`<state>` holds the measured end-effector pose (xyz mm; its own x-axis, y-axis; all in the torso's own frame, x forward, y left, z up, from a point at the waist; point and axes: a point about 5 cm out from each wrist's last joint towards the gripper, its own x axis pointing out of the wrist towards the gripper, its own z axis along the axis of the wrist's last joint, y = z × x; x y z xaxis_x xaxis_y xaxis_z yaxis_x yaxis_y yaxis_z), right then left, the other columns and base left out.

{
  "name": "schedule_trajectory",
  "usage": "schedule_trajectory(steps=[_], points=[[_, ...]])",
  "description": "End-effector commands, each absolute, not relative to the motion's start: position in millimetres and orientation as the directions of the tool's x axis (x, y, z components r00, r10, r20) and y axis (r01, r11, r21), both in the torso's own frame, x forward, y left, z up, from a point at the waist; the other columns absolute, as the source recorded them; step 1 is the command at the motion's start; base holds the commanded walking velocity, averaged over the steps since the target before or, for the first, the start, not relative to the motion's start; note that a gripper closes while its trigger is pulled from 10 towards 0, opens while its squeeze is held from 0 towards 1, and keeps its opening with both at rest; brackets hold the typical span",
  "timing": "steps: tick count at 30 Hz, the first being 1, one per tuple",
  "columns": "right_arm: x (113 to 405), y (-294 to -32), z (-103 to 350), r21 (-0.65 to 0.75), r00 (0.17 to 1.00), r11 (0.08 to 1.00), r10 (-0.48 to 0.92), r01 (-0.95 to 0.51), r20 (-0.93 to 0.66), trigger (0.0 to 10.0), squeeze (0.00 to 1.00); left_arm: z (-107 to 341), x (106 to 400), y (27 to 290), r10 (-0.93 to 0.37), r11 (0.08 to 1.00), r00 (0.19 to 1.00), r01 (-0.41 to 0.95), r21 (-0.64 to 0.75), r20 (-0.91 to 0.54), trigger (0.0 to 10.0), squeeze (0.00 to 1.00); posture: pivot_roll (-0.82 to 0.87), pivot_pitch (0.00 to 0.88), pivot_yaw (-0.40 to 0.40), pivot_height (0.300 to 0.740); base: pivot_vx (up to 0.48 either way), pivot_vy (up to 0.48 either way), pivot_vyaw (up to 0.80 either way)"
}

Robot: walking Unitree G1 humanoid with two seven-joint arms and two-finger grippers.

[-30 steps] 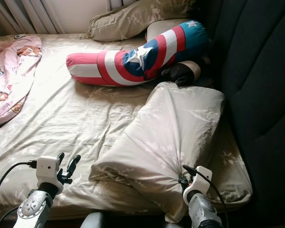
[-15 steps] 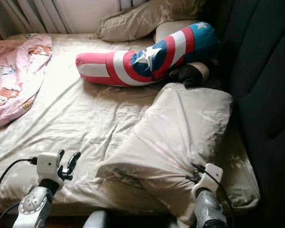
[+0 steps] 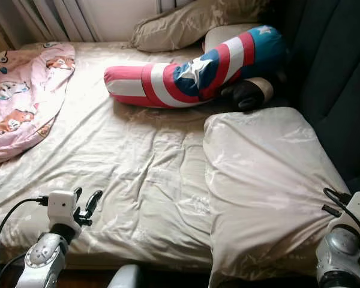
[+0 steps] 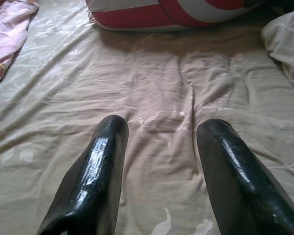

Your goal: Clean up the room

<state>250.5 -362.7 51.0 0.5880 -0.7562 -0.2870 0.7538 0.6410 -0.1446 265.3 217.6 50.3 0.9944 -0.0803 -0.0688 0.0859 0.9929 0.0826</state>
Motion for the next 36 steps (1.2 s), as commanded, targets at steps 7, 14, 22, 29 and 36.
schedule_trajectory(steps=[7, 14, 22, 29, 36], points=[[252, -360, 49, -0.108, 0.557, 0.612, -0.769, 0.784, -0.314, 0.0, 0.00, 45, 260, 223, -0.066, 0.992, 0.994, 0.076, 0.104, -0.092, 10.0, 0.00, 0.05, 0.094, 0.016, 0.650, 0.000, 0.000, 0.00], [249, -356, 41, -0.106, 0.541, 0.607, -0.763, 0.788, -0.354, 10.0, 0.00, 45, 261, 223, -0.061, 0.992, 0.994, 0.070, 0.105, -0.089, 10.0, 0.00, 0.06, 0.093, 0.016, 0.650, 0.000, 0.000, 0.00], [270, -346, 57, -0.049, 0.681, 0.717, -0.679, 0.695, -0.274, 10.0, 1.00, 44, 263, 220, -0.064, 0.993, 0.994, 0.072, 0.097, -0.087, 10.0, 0.00, 0.05, 0.092, 0.009, 0.650, 0.000, 0.000, 0.00], [282, -321, 50, -0.020, 0.761, 0.804, -0.571, 0.595, -0.307, 10.0, 1.00, 44, 264, 216, -0.067, 0.993, 0.994, 0.075, 0.091, -0.085, 10.0, 0.00, 0.06, 0.093, 0.002, 0.650, 0.000, 0.000, 0.00], [298, -279, 56, 0.047, 0.924, 0.935, -0.340, 0.353, -0.174, 10.0, 0.00, 43, 264, 215, -0.057, 0.994, 0.995, 0.064, 0.083, -0.079, 10.0, 0.00, 0.05, 0.090, -0.004, 0.650, 0.000, 0.000, 0.00]])
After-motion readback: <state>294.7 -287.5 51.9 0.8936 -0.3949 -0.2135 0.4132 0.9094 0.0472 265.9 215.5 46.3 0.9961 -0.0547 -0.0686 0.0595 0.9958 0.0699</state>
